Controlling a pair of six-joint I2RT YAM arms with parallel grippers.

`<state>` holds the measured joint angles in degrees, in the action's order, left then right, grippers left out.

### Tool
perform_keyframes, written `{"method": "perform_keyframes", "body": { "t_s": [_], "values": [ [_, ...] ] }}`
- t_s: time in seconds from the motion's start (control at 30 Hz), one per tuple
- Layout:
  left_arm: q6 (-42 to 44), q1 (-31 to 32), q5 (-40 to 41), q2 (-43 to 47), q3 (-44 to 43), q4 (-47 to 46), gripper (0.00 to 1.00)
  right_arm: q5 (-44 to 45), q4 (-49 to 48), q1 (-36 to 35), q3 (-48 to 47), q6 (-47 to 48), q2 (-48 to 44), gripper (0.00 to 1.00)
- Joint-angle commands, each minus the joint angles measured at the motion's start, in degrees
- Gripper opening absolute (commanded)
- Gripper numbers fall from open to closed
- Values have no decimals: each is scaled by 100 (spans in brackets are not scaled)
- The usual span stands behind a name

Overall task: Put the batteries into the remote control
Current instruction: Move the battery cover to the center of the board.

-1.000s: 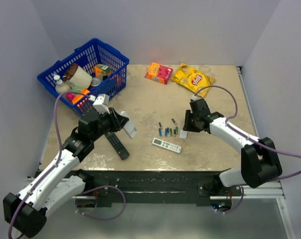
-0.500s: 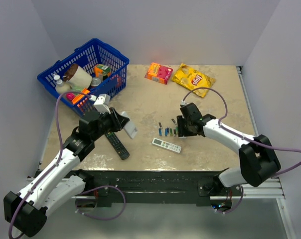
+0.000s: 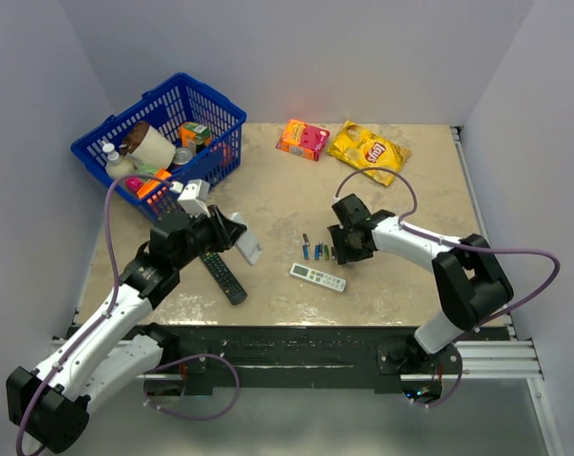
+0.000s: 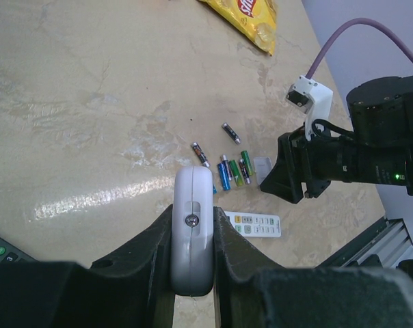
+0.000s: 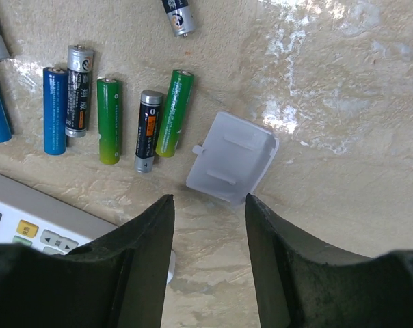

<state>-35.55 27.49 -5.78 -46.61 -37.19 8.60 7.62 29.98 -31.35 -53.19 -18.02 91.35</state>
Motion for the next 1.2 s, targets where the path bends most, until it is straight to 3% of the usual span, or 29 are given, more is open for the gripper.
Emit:
{"method": "perform_keyframes", "body": {
  "t_s": [0.0, 0.43, 0.77, 1.17],
  "values": [
    [-22, -24, -37, 91, -263, -183, 0, 126, 166, -29, -262, 150, -39, 49],
    [-31, -24, -63, 73, -271, -210, 0, -1113, 333, -274, -367, -9, 234, 44],
    [-40, -33, -72, 99, -271, -201, 0, 63, 597, -275, -868, 464, -83, 42],
    [-40, -24, -11, 222, -306, -52, 0, 188, 167, -204, -772, 660, 629, 39]
  ]
}}
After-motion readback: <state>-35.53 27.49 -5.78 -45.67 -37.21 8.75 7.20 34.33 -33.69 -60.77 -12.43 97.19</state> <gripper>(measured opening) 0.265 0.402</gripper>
